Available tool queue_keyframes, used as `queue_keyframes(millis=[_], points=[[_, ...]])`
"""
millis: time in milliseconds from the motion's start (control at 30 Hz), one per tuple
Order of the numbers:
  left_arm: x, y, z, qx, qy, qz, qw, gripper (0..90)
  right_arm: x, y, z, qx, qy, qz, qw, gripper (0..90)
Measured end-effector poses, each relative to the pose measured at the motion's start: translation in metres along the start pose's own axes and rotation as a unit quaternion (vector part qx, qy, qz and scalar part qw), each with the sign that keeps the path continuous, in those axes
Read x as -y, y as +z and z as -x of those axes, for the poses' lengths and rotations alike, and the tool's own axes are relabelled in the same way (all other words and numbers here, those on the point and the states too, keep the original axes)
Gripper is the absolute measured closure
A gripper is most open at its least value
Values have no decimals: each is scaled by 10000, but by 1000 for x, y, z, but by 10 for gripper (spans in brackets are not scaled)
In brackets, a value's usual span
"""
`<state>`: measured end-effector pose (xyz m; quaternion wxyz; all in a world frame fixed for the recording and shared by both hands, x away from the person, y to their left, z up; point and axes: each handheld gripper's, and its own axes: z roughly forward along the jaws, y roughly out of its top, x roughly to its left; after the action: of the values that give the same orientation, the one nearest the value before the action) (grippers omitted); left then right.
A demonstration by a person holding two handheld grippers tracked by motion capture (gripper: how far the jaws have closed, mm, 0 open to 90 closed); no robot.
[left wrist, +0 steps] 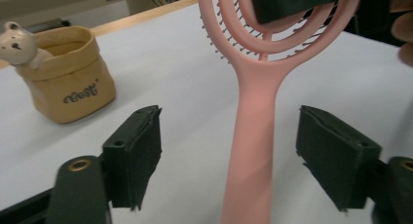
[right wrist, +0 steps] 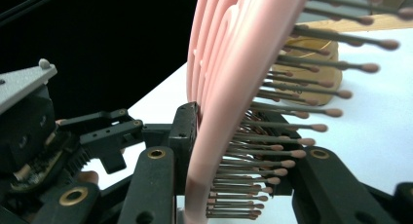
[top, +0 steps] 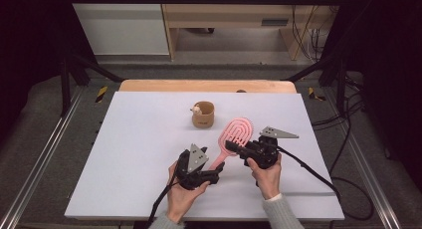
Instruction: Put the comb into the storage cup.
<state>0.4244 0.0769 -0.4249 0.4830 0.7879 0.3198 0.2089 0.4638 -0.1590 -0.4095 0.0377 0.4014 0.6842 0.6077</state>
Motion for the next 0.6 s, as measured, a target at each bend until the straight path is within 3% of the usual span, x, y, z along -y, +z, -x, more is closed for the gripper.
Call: queue_keyframes(millis=[100, 133, 233, 600], points=[[-3, -2, -7, 321, -171, -57, 9993, 182, -1, -2, 1, 59, -15, 35, 10000, 637], [-4, -2, -12, 481, -267, -88, 9984, 168, -1, -3, 1, 79, -22, 46, 10000, 637], [-6, -4, -21, 699, -476, -210, 9962, 103, -3, -6, 2, 103, -31, 104, 9999, 637], [-14, -13, -42, 824, -512, -267, 9949, 56, -7, -13, 3, 248, -95, 160, 9995, 636]])
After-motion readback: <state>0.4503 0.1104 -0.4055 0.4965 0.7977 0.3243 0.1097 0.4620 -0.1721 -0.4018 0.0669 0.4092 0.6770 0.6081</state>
